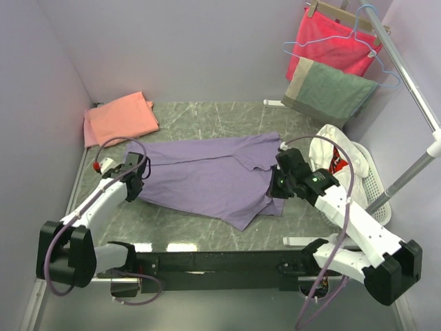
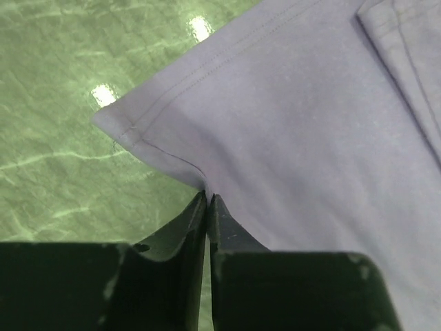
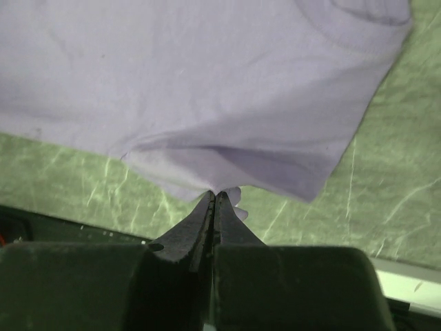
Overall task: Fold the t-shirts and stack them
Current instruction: Grap the side of the flattened tshirt closest away from the robot with both arms, then fold the other side of the tshirt into a rectangle
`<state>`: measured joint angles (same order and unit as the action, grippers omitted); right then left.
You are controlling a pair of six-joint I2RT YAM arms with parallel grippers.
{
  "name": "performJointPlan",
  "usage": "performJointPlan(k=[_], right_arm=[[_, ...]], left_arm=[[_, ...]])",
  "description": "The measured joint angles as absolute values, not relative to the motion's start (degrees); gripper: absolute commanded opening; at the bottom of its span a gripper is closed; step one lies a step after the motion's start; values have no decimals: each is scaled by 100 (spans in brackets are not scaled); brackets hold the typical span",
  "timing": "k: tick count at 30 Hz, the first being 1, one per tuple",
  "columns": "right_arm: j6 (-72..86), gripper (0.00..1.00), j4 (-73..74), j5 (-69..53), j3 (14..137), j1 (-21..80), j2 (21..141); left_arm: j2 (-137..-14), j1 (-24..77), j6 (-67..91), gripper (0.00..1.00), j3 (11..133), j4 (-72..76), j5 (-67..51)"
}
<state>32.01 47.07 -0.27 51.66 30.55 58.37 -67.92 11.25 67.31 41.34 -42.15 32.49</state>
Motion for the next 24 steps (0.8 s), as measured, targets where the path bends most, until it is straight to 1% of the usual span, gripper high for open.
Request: performJointPlan(k=[3,8,15,24], right_arm=[[3107,0,4550,-10,5240,2952,6184],[2939,0,4366,89,5476,2821,6646],[2672,0,4154,349,5983,2554,7297],[2451,0,3977,456,6423,2226,8200]], left_arm=[[-7070,1125,6611,16,4228,-4209,3336],[-7467,1125,6361,17,4344,-4160,3430],[-8101,1122,5918,20,4882,-3903,3520],[-9013,1125,5459,18,5599,-3555,3640]])
